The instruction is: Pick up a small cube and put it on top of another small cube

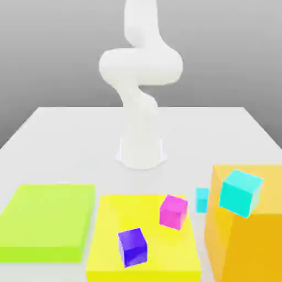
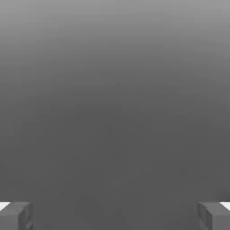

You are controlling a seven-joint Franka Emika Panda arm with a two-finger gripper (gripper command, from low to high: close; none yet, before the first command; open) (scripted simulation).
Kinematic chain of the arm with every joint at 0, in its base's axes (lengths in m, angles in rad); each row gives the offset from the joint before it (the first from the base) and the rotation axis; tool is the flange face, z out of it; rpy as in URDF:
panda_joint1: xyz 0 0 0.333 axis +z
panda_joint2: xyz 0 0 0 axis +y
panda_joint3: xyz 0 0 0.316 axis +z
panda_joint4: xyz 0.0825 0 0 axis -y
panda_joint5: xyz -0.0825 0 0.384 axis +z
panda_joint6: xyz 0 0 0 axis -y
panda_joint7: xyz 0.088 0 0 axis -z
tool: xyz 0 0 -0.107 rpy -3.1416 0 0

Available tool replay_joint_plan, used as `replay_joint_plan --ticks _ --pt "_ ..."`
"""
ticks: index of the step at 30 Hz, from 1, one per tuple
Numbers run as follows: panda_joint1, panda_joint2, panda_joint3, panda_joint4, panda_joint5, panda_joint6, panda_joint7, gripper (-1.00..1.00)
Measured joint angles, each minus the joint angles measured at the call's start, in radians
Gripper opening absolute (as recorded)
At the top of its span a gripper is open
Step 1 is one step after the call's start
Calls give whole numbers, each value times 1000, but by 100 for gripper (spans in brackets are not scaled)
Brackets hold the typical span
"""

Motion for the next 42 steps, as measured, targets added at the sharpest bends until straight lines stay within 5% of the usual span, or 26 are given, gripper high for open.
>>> replay_joint_plan --ticks 20,27,35,36,42 --pt "530 525 167 -483 -123 339 -885 0" --pt "486 679 76 -650 42 584 -848 0" --pt "538 951 -15 -615 -18 818 -785 0" --pt "548 979 -25 -610 -19 841 -784 -100" --pt "553 992 -30 -608 -21 850 -781 -100"
